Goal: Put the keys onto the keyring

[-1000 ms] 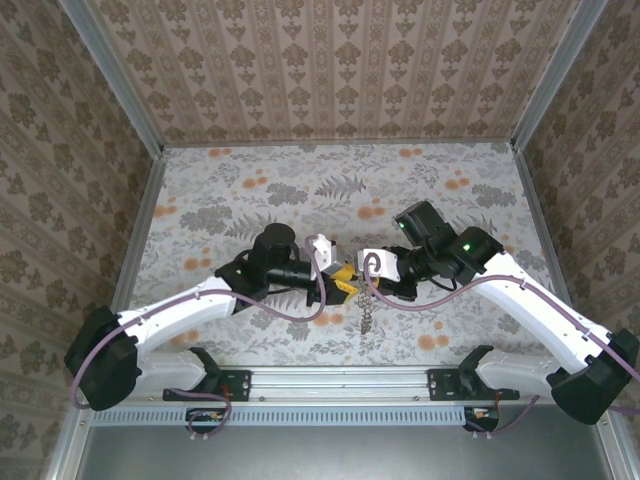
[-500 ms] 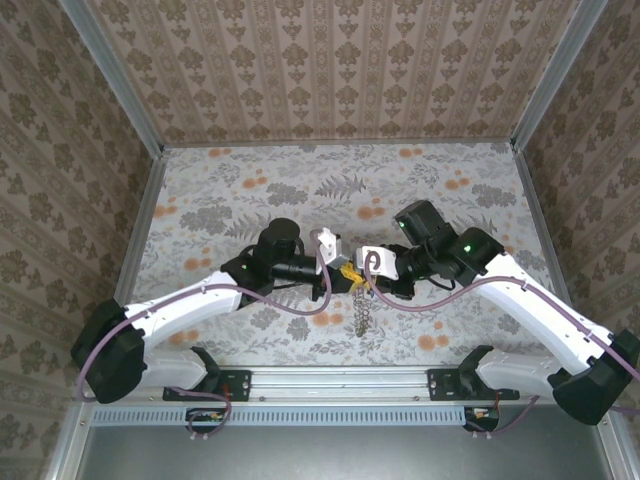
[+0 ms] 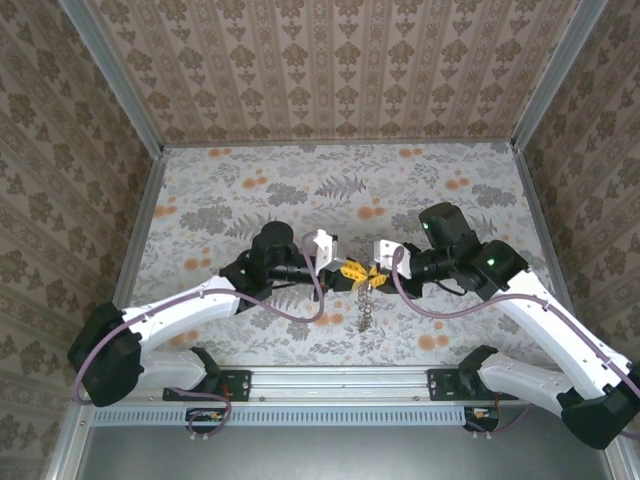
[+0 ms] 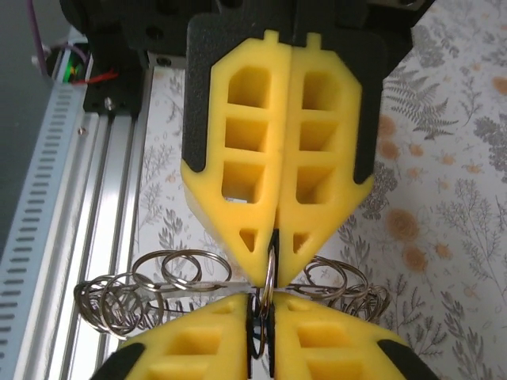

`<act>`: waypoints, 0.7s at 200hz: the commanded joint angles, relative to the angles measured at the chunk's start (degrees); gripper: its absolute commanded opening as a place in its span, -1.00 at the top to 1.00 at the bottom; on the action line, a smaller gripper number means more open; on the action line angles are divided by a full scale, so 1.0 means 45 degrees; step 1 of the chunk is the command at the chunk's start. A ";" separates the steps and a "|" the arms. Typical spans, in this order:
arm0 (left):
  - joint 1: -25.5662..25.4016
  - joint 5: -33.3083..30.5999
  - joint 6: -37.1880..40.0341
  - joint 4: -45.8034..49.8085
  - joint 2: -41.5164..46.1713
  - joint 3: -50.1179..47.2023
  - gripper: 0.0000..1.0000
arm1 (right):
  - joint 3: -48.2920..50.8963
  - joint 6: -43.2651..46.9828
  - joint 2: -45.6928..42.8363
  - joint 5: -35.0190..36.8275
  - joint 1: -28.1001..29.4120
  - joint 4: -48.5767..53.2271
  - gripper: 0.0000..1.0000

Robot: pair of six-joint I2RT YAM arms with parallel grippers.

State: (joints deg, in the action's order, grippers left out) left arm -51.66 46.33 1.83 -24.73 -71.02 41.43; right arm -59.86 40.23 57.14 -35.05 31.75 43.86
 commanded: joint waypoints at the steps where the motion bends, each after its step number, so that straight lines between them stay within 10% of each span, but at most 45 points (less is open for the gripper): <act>1: 0.0104 0.0235 -0.0945 -0.2265 0.0040 -0.0461 1.00 | 0.0255 -0.0463 -0.0442 -0.1104 -0.0233 -0.0494 0.62; 140: -0.0070 0.0360 -0.2848 -0.7551 -0.1331 -0.1253 1.00 | 0.0588 -0.0971 -0.0633 -0.0742 -0.0936 -0.0487 0.68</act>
State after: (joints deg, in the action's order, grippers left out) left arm -51.66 46.92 -9.91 -51.40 -77.43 35.42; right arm -59.09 37.39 54.19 -37.95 28.12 42.87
